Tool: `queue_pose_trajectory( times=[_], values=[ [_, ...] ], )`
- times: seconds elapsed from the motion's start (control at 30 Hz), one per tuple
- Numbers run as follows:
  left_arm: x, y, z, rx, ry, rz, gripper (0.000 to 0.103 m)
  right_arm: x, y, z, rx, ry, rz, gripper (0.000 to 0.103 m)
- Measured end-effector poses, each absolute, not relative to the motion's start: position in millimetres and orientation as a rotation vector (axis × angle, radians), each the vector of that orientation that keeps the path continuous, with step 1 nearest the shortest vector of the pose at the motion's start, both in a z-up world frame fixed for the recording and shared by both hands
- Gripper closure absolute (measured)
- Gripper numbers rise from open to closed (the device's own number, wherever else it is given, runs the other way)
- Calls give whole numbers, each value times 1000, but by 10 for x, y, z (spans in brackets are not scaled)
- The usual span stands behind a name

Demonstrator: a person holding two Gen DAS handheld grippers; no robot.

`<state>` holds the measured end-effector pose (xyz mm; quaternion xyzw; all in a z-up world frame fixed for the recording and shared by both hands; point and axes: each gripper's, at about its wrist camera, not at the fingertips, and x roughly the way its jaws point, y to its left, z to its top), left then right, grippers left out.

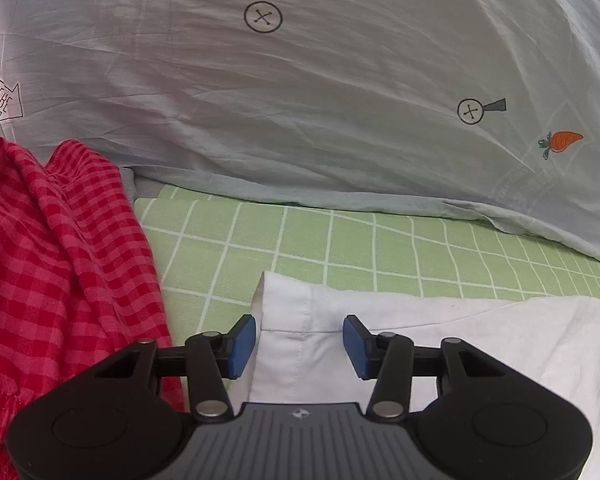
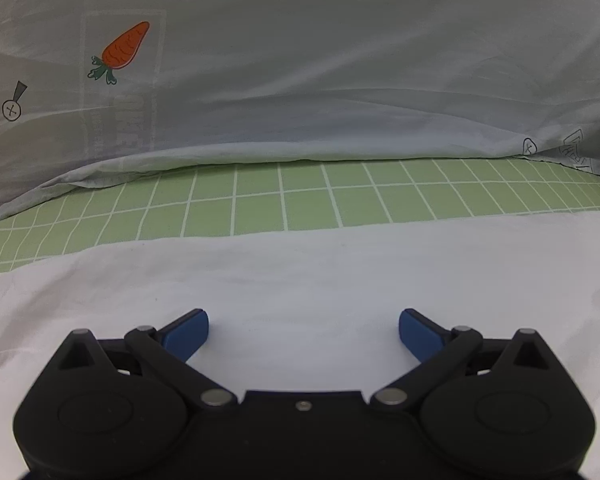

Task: Fold clothes

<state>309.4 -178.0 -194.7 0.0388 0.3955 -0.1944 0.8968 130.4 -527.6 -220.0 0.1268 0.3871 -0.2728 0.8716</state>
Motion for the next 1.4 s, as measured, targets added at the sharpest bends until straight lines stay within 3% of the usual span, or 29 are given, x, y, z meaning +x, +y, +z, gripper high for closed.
queue_pose_trajectory(
  times=[0.13,0.67,0.77,0.83,1.03,1.4],
  values=[
    [3103,-1846,-1913,82,808,-378,81,1231,-5330,-2124,277,791,-597,0],
    [3639,-2074,-1852,76,803,-222,79,960,-5397,-2011,222,773,-631,0],
    [3725,-2110,-1878,82,816,-198,70,913,-5365,-2061,217,792,-616,0],
    [3782,-2135,-1895,87,824,-182,55,893,-5362,-2097,230,799,-618,0],
    [3384,-1870,-1609,46,815,-183,25,798,-5351,-2081,264,783,-613,0],
    [1319,-1712,-1326,56,908,-288,12,-189,-5231,-1642,311,716,-570,1]
  ],
)
